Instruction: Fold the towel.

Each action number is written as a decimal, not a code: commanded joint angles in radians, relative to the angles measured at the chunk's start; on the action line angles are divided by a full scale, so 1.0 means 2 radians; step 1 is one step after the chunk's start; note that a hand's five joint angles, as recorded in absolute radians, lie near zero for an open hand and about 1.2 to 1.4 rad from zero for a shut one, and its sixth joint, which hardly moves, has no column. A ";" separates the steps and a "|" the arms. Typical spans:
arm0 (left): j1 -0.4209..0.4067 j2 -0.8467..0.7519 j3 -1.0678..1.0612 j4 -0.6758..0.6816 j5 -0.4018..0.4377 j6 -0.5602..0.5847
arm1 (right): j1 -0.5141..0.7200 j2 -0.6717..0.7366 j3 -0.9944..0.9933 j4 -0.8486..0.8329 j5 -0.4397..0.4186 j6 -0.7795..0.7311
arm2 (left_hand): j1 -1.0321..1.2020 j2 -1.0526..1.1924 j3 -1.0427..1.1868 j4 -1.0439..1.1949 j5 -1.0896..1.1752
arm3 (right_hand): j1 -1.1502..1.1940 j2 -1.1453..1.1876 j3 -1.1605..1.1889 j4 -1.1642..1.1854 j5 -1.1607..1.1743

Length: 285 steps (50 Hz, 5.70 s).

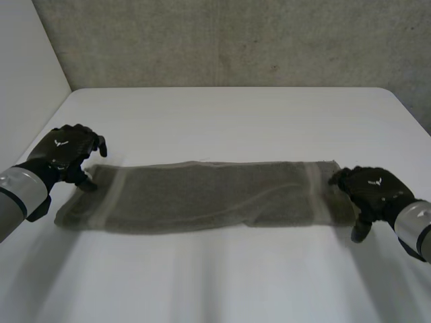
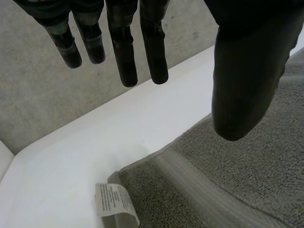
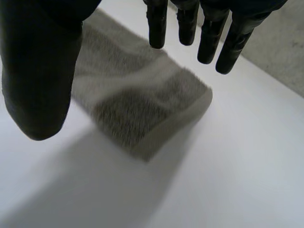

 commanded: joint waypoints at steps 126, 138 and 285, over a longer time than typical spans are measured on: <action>-0.022 0.009 0.000 0.002 -0.002 -0.002 | 0.382 0.206 -0.327 -0.035 0.083 0.046 | -0.029 -0.028 -0.026 -0.029 -0.012 | -0.049 -0.045 -0.021 -0.038 -0.046; -0.087 0.010 0.043 0.001 -0.006 -0.036 | 0.246 0.039 -0.169 -0.012 0.077 0.083 | -0.027 -0.027 -0.026 -0.029 -0.011 | -0.049 -0.045 -0.021 -0.038 -0.046; -0.269 0.009 0.102 0.017 -0.242 -0.198 | 0.206 0.022 -0.216 0.027 0.063 0.225 | -0.123 -0.122 -0.026 -0.029 -0.106 | -0.049 -0.045 -0.021 -0.038 -0.046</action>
